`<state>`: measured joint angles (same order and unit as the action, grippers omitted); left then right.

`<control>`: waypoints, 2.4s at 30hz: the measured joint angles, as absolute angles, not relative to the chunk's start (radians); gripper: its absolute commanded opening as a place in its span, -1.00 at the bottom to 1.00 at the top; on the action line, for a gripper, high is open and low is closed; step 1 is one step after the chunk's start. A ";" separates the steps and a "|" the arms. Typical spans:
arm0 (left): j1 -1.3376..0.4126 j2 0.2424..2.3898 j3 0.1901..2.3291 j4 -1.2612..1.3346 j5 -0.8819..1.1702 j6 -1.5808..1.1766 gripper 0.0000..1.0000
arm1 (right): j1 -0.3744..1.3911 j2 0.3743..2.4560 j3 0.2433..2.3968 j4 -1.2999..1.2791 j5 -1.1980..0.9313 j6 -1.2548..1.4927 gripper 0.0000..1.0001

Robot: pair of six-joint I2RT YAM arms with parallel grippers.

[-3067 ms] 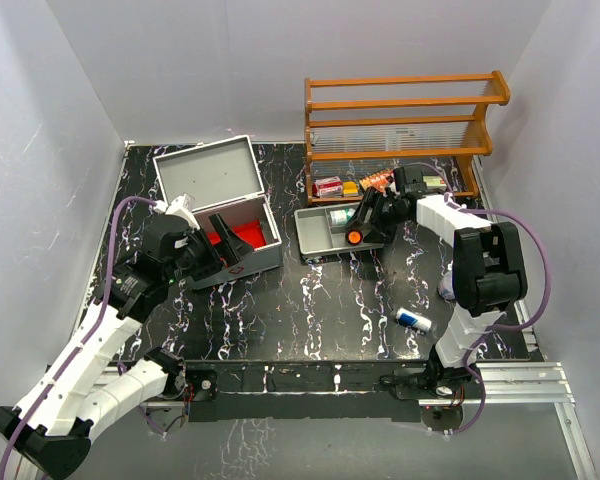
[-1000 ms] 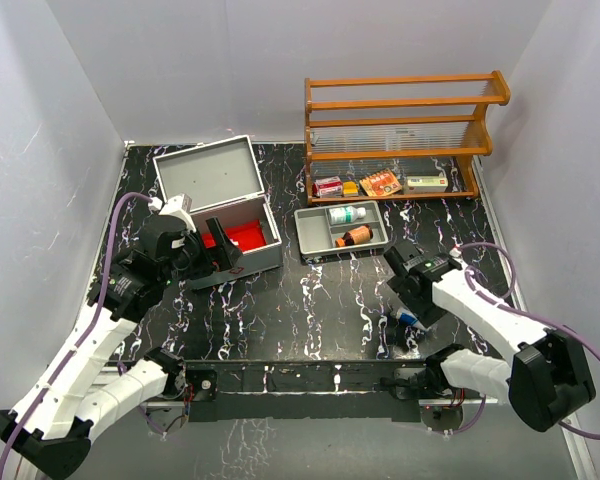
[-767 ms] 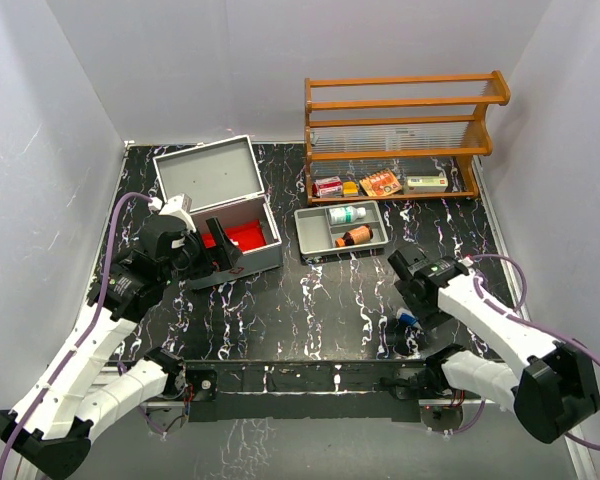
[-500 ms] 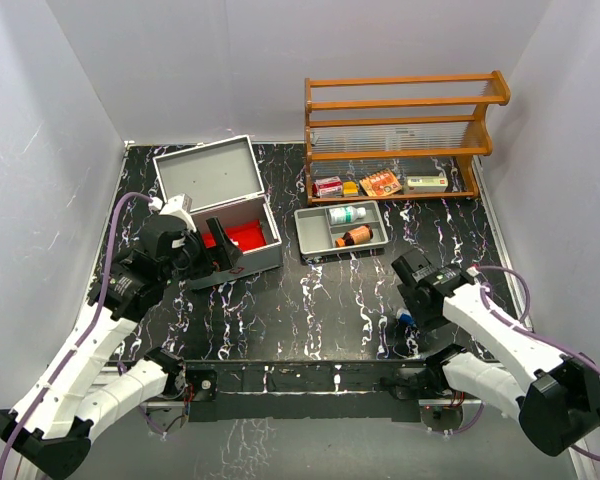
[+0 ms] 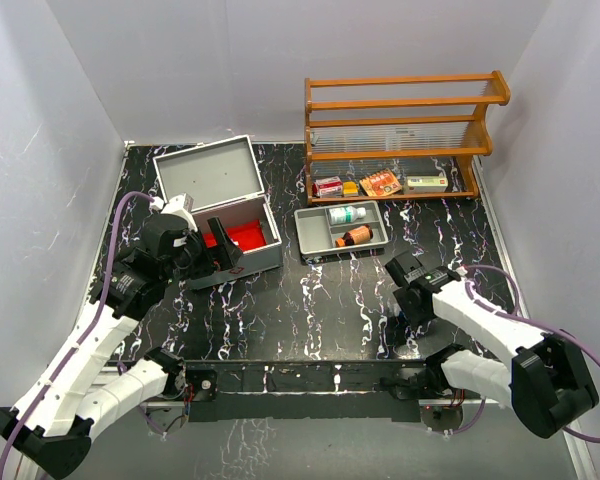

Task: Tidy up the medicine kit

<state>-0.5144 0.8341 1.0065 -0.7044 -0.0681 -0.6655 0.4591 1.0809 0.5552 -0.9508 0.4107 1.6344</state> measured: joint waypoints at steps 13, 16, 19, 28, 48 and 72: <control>-0.514 0.835 1.007 -0.704 -0.065 -0.666 0.81 | 0.459 1.091 0.533 -0.767 0.428 1.306 0.32; -0.514 0.835 1.007 -0.704 -0.064 -0.667 0.81 | 0.457 1.106 0.555 -0.774 0.439 1.274 0.37; -0.514 0.835 1.007 -0.704 -0.064 -0.669 0.81 | 0.456 1.108 0.578 -0.776 0.450 1.260 0.38; -0.514 0.835 1.007 -0.704 -0.063 -0.670 0.81 | 0.430 1.205 0.586 -0.776 0.453 1.260 0.07; -0.514 0.865 1.045 -0.704 -0.107 -0.651 0.82 | 0.499 1.234 0.749 -0.597 0.213 0.885 -0.55; -0.514 0.902 1.133 -0.716 -0.136 -0.674 0.82 | 0.622 1.915 1.355 -0.334 0.142 0.392 -0.51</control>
